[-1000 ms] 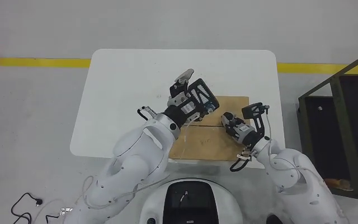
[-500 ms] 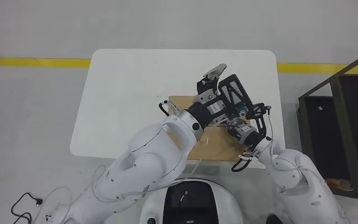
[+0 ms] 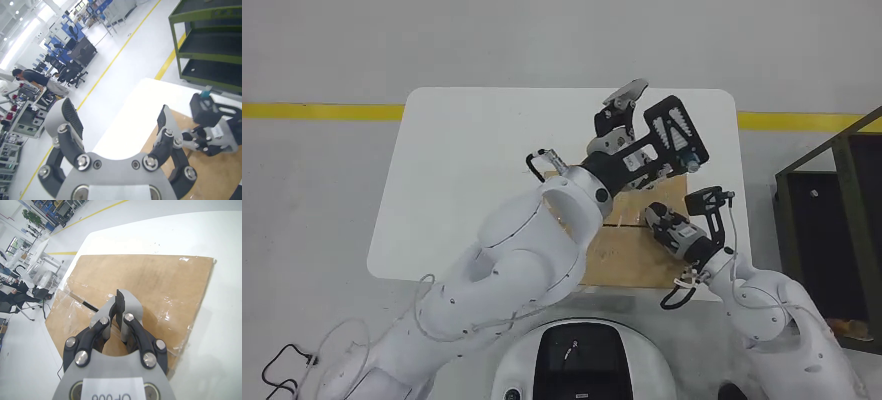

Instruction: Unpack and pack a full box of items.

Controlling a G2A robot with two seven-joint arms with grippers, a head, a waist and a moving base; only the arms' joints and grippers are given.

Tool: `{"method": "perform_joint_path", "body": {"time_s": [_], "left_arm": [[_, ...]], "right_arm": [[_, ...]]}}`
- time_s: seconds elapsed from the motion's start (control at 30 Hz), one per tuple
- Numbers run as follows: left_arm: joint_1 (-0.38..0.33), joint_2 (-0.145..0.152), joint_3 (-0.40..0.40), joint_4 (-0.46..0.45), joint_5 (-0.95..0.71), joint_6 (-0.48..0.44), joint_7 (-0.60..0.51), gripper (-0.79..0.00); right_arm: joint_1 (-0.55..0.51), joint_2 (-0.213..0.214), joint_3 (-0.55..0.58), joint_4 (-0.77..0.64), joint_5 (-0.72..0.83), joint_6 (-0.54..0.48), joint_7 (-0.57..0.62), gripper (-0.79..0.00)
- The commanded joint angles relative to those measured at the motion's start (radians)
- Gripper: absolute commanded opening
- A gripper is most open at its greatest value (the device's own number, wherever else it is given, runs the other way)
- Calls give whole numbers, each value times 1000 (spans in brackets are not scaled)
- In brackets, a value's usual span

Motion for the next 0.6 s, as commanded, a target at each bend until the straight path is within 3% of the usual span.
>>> {"method": "perform_joint_path", "body": {"time_s": [0.0, 0.13, 0.3, 0.57], "left_arm": [[36, 18, -77, -51, -3, -111, -63, 0], [142, 51, -207, -169, -38, -308, -159, 0], [276, 83, -310, -311, -85, -510, -226, 0], [452, 142, -288, -372, 148, -700, -77, 0]], "right_arm": [[0, -1, -1, 0, 1, -2, 1, -785], [2, -2, -3, 2, 4, -12, 1, -785], [6, -3, -10, 6, 6, -18, 2, -785], [8, -6, -19, 10, 1, -25, 0, -785]]}}
